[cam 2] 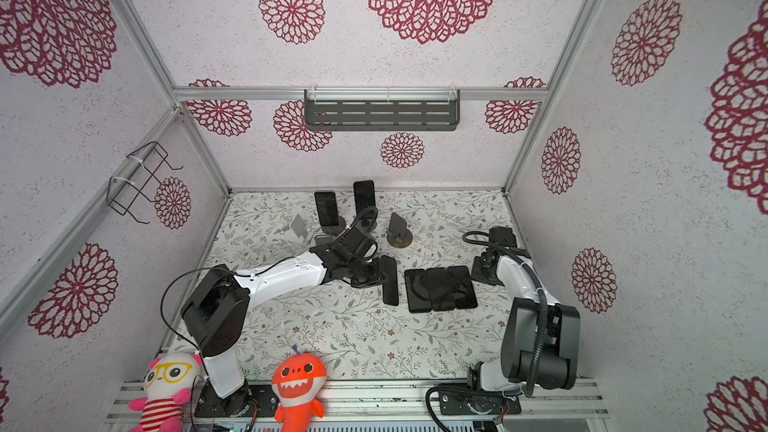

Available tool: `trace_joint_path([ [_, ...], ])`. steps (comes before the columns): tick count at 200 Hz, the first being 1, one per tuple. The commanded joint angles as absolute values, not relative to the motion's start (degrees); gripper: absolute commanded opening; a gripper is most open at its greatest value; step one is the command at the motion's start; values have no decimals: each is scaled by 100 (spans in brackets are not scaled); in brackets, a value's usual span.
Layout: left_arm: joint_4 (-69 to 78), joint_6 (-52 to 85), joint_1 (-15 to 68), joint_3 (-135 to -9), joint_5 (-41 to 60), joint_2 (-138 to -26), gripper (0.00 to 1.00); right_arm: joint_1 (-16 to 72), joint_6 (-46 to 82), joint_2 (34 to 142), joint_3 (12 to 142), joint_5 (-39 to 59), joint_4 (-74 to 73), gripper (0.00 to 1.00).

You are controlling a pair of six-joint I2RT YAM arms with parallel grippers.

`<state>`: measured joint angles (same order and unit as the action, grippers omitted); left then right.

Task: Remove the phone from the phone stand
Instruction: 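Lower the phone flat beside the other phones and open the left gripper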

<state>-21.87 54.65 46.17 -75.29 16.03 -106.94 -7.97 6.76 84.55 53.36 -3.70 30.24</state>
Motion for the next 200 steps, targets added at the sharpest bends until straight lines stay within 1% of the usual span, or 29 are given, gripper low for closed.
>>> trace_joint_path([
  [1, -1893, 5682, 4674, -7664, 1433, -10720, 0, -826, 855, 8689, 5346, -411, 2756, 0],
  [68, -1744, 5685, 4685, -7681, 1607, -11045, 0, -826, 1167, 9362, 5282, -538, 2611, 0],
  [132, -1598, 5882, 4681, -7686, 1805, -11193, 0, -815, 1235, 9475, 5256, -287, 2522, 0],
  [134, -1582, 5898, 4688, -7683, 1820, -11378, 0, -817, 1234, 9468, 5256, -283, 2522, 0],
  [162, -1294, 6174, 4689, -7608, 2108, -11518, 0, -817, 1230, 9493, 5256, -272, 2514, 0],
  [200, -1202, 6385, 4684, -7532, 2033, -11608, 0, -817, 1227, 9459, 5238, -204, 2479, 0],
])
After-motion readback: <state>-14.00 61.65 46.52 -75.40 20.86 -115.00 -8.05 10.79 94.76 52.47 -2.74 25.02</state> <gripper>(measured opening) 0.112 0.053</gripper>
